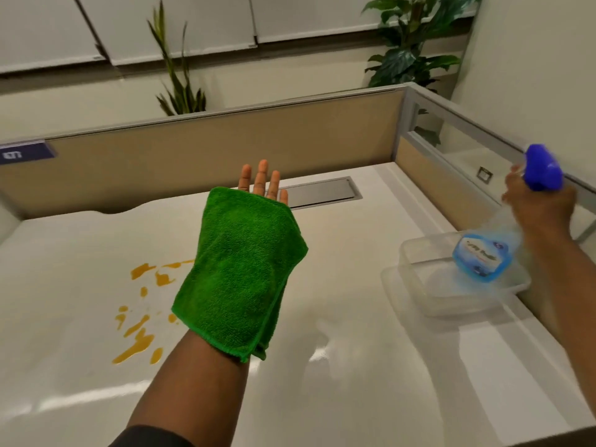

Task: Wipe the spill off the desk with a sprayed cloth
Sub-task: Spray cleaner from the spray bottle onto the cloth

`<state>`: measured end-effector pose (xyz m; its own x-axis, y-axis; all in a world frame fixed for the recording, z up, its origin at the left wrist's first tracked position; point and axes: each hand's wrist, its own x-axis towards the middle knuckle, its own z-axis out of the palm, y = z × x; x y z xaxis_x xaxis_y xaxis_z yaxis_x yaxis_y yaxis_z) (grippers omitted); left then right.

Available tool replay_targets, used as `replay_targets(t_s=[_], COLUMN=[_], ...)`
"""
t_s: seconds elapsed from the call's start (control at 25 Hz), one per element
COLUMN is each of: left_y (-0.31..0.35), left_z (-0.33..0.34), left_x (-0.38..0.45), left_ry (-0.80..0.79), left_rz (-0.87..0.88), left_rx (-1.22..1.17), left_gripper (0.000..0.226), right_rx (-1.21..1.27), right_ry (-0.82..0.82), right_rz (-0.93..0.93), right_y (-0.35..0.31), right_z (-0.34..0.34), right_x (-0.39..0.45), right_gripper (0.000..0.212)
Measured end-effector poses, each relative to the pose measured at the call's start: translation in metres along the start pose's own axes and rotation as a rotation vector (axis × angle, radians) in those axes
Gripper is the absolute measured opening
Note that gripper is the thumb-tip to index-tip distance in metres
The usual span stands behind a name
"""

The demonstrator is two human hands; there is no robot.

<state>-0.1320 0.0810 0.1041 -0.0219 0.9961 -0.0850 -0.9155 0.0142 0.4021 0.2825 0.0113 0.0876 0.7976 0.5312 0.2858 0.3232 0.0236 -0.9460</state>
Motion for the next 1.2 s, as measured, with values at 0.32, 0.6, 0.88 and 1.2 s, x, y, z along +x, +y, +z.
replay_targets(t_s=[0.32, 0.6, 0.88, 1.2], left_y=[0.025, 0.058, 0.089, 0.096], left_z=[0.012, 0.024, 0.028, 0.026], left_x=[0.006, 0.026, 0.043, 0.037], left_ry=[-0.135, -0.237, -0.248, -0.285], left_rz=[-0.061, -0.085, -0.003, -0.007], left_rx=[-0.024, -0.031, -0.002, 0.031], left_gripper=[0.065, 0.056, 0.064, 0.058], right_rx=[0.147, 0.236, 0.181, 0.140], right_ry=[-0.503, -0.937, -1.020, -1.005], right_rz=[-0.391, -0.426, -0.473, -0.540], right_y=[-0.163, -0.198, -0.188, -0.202], right_z=[-0.007, 0.036, 0.076, 0.089], right_x=[-0.071, -0.255, -0.331, -0.330], right_gripper=[0.038, 0.005, 0.026, 0.018])
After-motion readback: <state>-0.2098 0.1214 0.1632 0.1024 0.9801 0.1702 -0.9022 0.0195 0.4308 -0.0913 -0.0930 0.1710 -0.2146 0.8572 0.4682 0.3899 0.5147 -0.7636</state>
